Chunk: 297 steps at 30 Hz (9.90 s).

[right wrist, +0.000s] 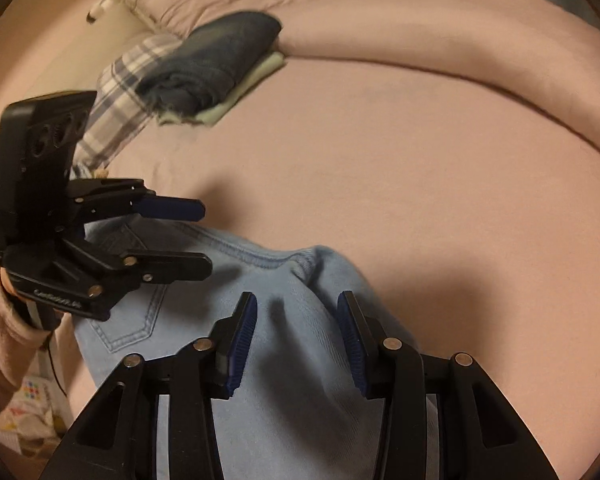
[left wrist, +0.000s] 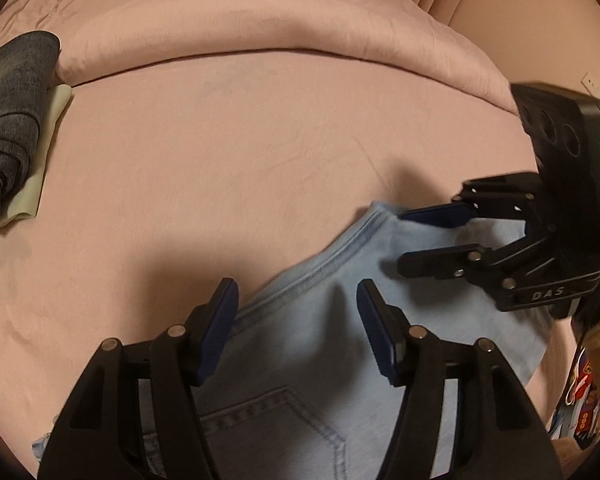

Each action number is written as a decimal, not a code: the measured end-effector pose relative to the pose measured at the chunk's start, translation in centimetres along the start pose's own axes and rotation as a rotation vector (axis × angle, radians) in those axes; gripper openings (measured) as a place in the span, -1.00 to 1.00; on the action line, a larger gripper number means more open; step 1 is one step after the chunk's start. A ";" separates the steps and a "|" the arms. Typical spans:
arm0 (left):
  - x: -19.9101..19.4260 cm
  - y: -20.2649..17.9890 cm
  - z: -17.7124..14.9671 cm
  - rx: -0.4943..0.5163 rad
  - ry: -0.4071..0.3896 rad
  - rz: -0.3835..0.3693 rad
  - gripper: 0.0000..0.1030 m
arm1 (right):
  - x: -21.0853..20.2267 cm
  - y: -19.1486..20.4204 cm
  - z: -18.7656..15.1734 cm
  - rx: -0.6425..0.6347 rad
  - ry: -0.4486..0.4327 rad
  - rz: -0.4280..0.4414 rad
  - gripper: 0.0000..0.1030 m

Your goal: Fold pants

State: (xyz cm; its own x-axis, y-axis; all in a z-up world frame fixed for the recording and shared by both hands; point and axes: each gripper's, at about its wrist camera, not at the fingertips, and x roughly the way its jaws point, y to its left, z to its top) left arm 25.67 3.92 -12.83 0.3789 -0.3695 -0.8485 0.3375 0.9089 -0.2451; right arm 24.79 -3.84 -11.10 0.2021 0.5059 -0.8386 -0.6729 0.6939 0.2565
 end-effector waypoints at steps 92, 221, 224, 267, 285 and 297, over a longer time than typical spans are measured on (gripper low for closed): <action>6.3 -24.8 -6.3 0.079 0.078 -0.226 0.21 | -24.0 -11.9 -38.4 1.077 -0.745 -0.228 -0.73; 3.8 -18.9 -8.2 0.005 -0.006 -0.055 0.58 | -15.6 -1.5 -19.2 0.330 -0.193 -0.437 -0.60; 3.8 -18.9 -8.1 -0.004 -0.007 -0.060 0.58 | -15.3 -0.2 -20.5 0.318 -0.182 -0.433 -0.60; -11.0 -1.4 -23.7 -0.795 -0.232 -0.175 0.65 | -12.6 8.7 -17.3 0.205 -0.243 -0.410 -0.17; -9.7 1.5 -22.0 -0.911 -0.275 -0.224 0.69 | -11.9 10.1 -16.2 0.188 -0.236 -0.386 -0.14; -8.9 2.6 -20.4 -0.903 -0.302 -0.190 0.69 | -11.0 9.5 -15.8 0.203 -0.217 -0.380 -0.14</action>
State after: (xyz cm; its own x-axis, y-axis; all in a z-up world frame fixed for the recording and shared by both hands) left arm 5.59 13.55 -15.54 0.6343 -0.4447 -0.6324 -0.3250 0.5888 -0.7401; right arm 4.96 -10.93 -7.02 0.5654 0.2771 -0.7769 -0.3745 0.9254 0.0575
